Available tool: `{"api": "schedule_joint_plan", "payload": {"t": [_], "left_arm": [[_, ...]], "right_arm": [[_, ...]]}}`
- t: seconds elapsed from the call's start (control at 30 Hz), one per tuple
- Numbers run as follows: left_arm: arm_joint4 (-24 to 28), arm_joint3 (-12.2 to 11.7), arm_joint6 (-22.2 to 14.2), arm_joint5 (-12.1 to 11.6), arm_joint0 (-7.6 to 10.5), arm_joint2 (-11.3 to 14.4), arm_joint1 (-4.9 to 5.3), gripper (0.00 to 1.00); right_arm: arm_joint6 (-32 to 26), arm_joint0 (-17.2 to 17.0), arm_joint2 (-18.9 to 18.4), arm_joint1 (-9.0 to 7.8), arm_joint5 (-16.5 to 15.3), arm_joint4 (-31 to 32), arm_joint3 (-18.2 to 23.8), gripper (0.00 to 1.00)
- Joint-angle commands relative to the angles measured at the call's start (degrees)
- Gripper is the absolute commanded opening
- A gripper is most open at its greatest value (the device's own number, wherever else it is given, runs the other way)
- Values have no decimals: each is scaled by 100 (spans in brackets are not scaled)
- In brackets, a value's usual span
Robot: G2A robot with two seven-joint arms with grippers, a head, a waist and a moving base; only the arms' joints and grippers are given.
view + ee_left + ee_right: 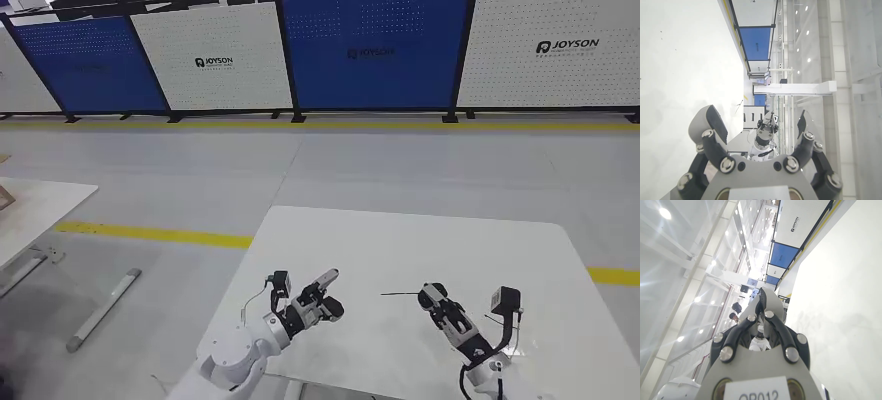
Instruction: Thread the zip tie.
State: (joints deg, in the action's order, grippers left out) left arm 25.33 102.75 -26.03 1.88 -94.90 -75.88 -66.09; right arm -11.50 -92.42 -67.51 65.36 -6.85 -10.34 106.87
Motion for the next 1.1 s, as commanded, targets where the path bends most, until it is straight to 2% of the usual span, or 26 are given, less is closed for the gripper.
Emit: {"api": "schedule_joint_plan", "payload": {"t": [0.0, 0.1, 0.2, 0.23, 0.6, 0.77, 0.83, 0.9, 1.07], "left_arm": [[-6, 9, -259, 130, 20, 79, 13, 100], [-81, 0, -470, 257, 44, 254, 19, 100], [20, -47, -545, 242, 90, 399, 8, 100], [206, -54, -574, 130, 100, 420, -4, 100], [270, -61, -561, 103, 120, 478, -12, 100], [452, -106, -984, 152, 249, 690, -13, 100], [471, -146, -949, 49, 296, 765, -24, 100], [552, -206, -837, -174, 341, 822, -45, 100], [552, -206, -837, -174, 341, 822, -45, 100]], "right_arm": [[-61, 14, 105, 23, -74, -112, -89, 0], [-223, 100, 251, 65, -327, -368, -355, 0], [-307, 178, 320, 94, -421, -479, -514, 0], [-294, 196, 315, 97, -392, -447, -541, 0], [-266, 202, 317, 100, -368, -420, -546, 0], [-103, 318, 578, 178, -416, -357, -662, 0], [-54, 399, 680, 208, -405, -285, -733, 0], [-30, 473, 779, 234, -342, -171, -782, 0], [-24, 489, 792, 240, -321, -153, -789, 0]]}}
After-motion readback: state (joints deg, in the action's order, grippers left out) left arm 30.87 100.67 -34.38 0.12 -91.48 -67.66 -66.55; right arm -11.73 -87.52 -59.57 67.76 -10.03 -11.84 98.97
